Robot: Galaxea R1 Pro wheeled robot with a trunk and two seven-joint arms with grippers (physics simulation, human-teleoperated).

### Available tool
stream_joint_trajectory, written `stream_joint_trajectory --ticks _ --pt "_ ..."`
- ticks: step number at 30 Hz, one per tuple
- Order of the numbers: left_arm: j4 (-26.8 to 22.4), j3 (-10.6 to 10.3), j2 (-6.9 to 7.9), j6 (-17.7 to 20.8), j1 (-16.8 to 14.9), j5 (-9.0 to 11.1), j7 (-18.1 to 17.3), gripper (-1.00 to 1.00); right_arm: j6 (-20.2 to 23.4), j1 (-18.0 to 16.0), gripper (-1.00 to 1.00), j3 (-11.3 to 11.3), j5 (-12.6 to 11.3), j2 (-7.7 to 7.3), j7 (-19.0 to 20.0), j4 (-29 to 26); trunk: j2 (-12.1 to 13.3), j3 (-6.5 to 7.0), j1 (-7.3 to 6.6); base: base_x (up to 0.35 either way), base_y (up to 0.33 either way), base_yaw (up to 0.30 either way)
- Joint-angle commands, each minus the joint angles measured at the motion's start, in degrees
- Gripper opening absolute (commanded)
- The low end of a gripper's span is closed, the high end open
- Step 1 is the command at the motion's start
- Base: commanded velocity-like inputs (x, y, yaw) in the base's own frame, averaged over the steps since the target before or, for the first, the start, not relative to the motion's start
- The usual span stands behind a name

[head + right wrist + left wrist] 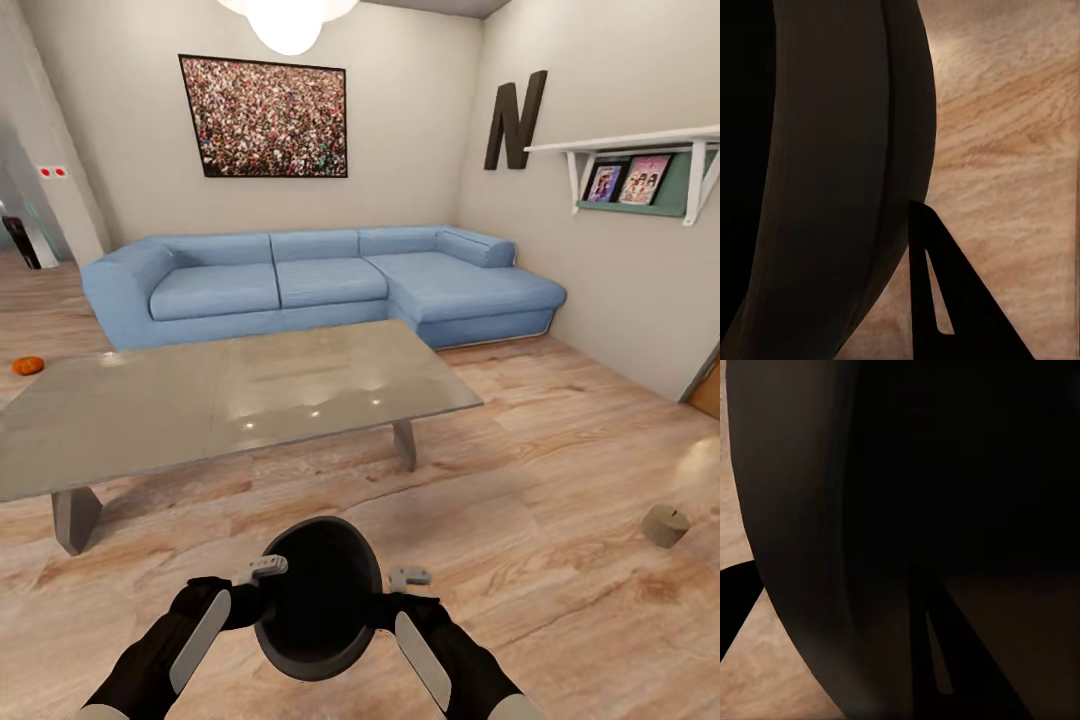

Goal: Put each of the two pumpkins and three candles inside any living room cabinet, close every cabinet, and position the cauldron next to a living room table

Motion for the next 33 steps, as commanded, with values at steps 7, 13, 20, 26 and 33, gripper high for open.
stream_joint_trajectory --ticks 7,13,20,26,33 --pt "0.00 -0.15 0.08 0.18 -0.06 1.01 0.34 -1.00 -0.28 -0.05 -1.00 0.63 -1.08 -0.03 -0.50 -0.41 -0.03 -0.05 0.00 0.225 -0.265 0.228" --pt "0.00 -0.15 0.08 0.18 -0.05 1.01 0.34 -1.00 -0.19 -0.05 -1.00 0.63 -1.07 -0.03 -0.50 -0.44 -0.03 -0.05 0.00 0.122 -0.119 0.013" --pt "0.00 -0.15 0.08 0.18 -0.06 1.02 0.34 -1.00 -0.19 -0.05 -1.00 0.63 -1.08 -0.04 -0.50 -0.47 -0.03 -0.05 0.00 0.006 -0.005 0.058" --pt "0.00 -0.15 0.08 0.18 -0.06 1.01 0.34 -1.00 -0.19 -0.05 -1.00 0.63 -1.08 -0.03 -0.50 -0.48 -0.03 -0.05 0.00 0.021 -0.031 0.268" --pt "0.00 -0.15 0.08 0.18 -0.06 1.03 0.33 -1.00 -0.19 -0.05 -1.00 0.63 -1.08 -0.03 -0.50 -0.48 -0.03 -0.05 0.00 0.117 -0.118 0.238"
